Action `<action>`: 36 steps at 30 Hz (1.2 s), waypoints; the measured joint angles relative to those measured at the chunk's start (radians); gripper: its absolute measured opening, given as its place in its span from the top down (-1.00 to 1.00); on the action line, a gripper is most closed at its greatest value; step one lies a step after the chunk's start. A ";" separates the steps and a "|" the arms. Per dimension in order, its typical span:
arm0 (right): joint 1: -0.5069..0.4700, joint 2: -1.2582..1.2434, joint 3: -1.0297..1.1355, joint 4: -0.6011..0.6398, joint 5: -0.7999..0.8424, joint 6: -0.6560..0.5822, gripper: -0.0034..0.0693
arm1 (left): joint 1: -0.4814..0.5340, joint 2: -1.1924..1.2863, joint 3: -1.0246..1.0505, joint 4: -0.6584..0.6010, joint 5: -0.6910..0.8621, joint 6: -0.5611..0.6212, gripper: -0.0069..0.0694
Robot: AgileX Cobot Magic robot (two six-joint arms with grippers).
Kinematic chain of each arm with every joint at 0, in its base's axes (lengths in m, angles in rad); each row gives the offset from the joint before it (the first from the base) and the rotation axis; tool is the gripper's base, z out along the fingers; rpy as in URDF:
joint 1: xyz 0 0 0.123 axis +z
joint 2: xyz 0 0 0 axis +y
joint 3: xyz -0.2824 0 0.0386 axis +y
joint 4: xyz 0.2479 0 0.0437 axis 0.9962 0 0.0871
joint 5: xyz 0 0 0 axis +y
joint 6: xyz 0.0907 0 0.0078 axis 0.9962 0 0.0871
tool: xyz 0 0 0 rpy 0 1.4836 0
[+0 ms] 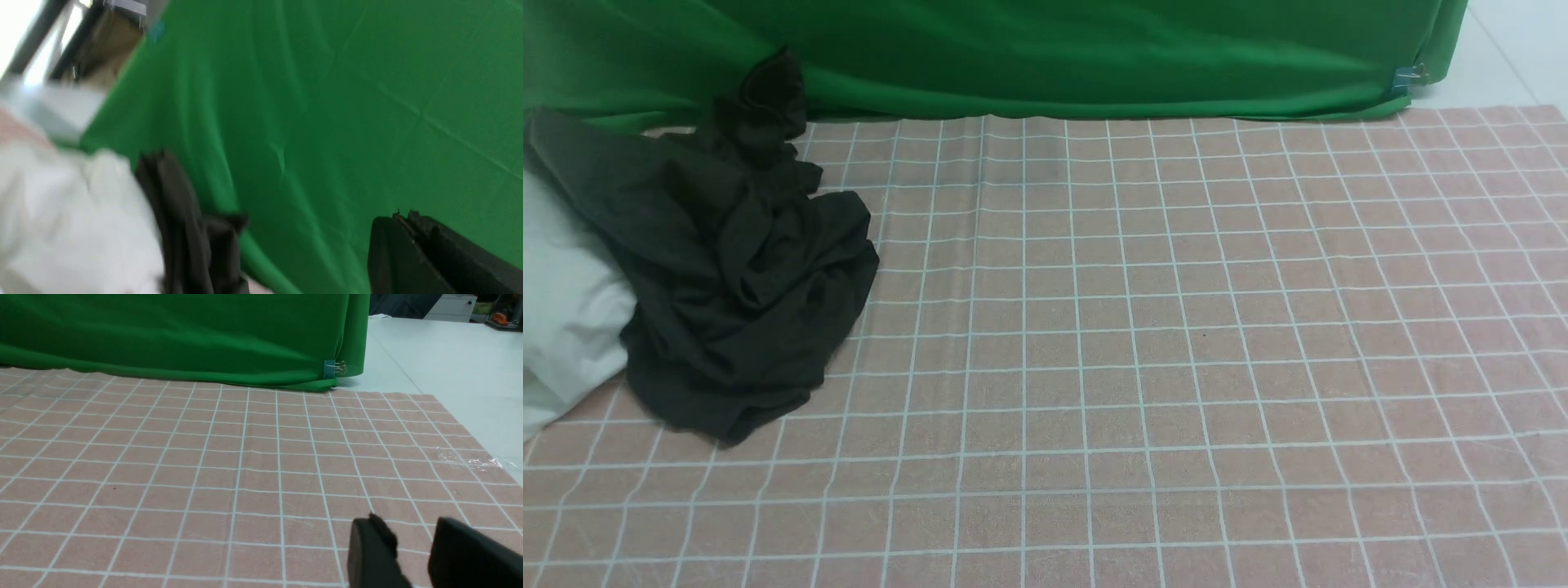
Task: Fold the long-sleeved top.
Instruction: Spread the long sleeves with your arms and place them on the tabletop
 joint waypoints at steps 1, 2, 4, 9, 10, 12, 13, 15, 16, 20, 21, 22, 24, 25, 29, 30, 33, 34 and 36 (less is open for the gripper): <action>0.000 0.000 0.000 0.000 0.000 0.000 0.24 | 0.000 0.000 0.000 0.008 -0.001 -0.046 0.77; 0.000 0.000 0.000 0.000 0.000 0.000 0.24 | 0.000 0.000 0.000 0.016 -0.001 -0.087 0.77; 0.000 0.000 0.000 0.000 0.000 -0.001 0.24 | 0.000 0.000 0.000 0.057 -0.001 -0.241 0.77; 0.000 0.000 0.000 0.000 0.000 -0.001 0.24 | 0.000 0.000 0.000 0.310 -0.016 -0.416 0.77; 0.000 0.000 0.000 0.000 0.000 -0.001 0.24 | 0.000 0.000 -0.004 0.464 -0.016 -0.510 0.77; 0.000 0.000 0.000 0.000 0.000 -0.001 0.24 | 0.000 0.011 -0.030 0.651 -0.011 -0.615 0.77; 0.000 0.000 0.000 0.000 0.000 -0.001 0.24 | 0.000 0.033 -0.053 0.786 -0.011 -0.675 0.77; 0.000 0.000 0.000 0.000 0.000 -0.001 0.24 | 0.000 0.093 -0.106 1.016 -0.014 -0.800 0.77; 0.000 0.000 0.000 0.000 0.000 -0.001 0.24 | 0.000 0.101 -0.117 1.039 -0.014 -0.827 0.77; 0.000 0.000 0.000 0.000 -0.001 -0.001 0.24 | 0.000 0.309 -0.205 1.462 -0.050 -1.107 0.77; 0.000 0.000 0.000 0.000 -0.006 -0.001 0.24 | 0.000 0.369 -0.220 1.553 -0.077 -1.169 0.77; 0.000 0.000 0.000 0.000 -0.018 -0.001 0.24 | 0.000 0.434 -0.234 1.636 -0.113 -1.229 0.77; 0.000 0.000 0.000 0.002 -0.061 0.015 0.24 | 0.000 0.568 -0.261 1.748 -0.207 -1.300 0.77; 0.000 0.000 0.000 0.003 -0.078 0.029 0.24 | 0.000 0.636 -0.276 1.778 -0.262 -1.325 0.77; 0.000 0.000 0.000 0.004 -0.152 0.147 0.24 | 0.000 0.844 -0.346 1.835 -0.471 -1.379 0.77; 0.000 0.000 0.000 0.004 -0.156 0.147 0.24 | 0.000 0.863 -0.354 1.842 -0.480 -1.384 0.77; 0.000 0.000 0.000 0.005 -0.205 0.333 0.24 | 0.000 0.981 -0.418 1.911 -0.583 -1.427 0.77; 0.000 0.000 0.000 0.006 -0.220 0.388 0.24 | 0.000 1.006 -0.435 1.935 -0.599 -1.439 0.77; 0.000 0.000 0.000 0.007 -0.258 0.461 0.24 | 0.000 1.035 -0.462 1.982 -0.613 -1.457 0.77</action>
